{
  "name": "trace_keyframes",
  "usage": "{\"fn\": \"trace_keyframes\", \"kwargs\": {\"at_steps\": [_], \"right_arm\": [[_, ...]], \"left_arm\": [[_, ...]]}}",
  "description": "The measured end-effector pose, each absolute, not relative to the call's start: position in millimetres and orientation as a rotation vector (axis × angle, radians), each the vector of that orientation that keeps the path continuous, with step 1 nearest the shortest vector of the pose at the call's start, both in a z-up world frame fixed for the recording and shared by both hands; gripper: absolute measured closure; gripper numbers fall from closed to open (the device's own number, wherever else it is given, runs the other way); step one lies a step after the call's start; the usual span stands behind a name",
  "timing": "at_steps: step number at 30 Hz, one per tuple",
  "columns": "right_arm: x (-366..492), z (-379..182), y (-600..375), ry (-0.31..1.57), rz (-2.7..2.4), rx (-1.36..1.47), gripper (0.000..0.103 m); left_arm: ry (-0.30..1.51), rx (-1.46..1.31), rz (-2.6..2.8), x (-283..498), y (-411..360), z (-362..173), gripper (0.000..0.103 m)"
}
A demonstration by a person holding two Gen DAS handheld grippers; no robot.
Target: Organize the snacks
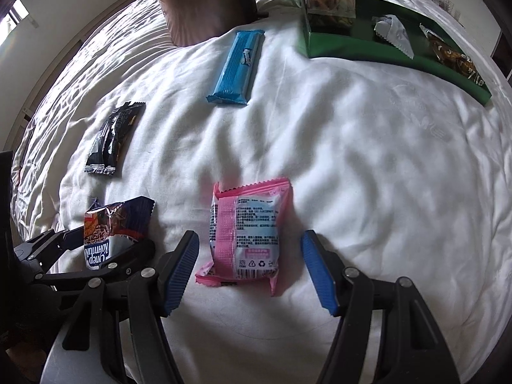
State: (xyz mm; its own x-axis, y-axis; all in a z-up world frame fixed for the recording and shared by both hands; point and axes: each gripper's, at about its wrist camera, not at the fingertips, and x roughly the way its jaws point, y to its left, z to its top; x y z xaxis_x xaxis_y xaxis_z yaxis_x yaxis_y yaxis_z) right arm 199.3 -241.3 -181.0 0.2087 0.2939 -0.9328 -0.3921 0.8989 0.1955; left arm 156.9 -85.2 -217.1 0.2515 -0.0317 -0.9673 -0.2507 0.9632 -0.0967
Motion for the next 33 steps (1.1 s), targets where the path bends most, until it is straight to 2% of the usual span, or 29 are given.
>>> {"fn": "trace_keyframes", "kwargs": {"at_steps": [5, 6, 7, 9, 27, 30, 33], "right_arm": [[202.0, -185.2, -240.1, 1.286, 0.48, -0.096, 0.034], [202.6, -186.0, -238.8, 1.287, 0.479, -0.097, 0.034], [203.0, -186.8, -238.0, 1.288, 0.479, -0.1, 0.034], [203.8, -188.5, -237.6, 1.292, 0.478, -0.099, 0.034], [216.8, -201.7, -235.1, 1.32, 0.47, -0.086, 0.035], [218.2, -202.7, -234.6, 1.321, 0.469, -0.087, 0.039], [220.3, -203.7, -234.2, 1.32, 0.463, -0.09, 0.05]], "left_arm": [[1.333, -0.237, 0.151, 163.5, -92.7, -229.4, 0.02], [1.338, -0.239, 0.151, 165.9, -92.9, -231.9, 0.017], [1.347, -0.244, 0.146, 167.8, -95.4, -234.3, 0.009], [1.371, -0.249, 0.136, 174.4, -96.7, -242.3, 0.002], [1.369, -0.292, 0.152, 172.5, -88.2, -244.5, 0.003], [1.368, -0.294, 0.158, 170.7, -86.6, -241.1, 0.006], [1.361, -0.298, 0.172, 168.4, -83.0, -236.7, 0.015]]}}
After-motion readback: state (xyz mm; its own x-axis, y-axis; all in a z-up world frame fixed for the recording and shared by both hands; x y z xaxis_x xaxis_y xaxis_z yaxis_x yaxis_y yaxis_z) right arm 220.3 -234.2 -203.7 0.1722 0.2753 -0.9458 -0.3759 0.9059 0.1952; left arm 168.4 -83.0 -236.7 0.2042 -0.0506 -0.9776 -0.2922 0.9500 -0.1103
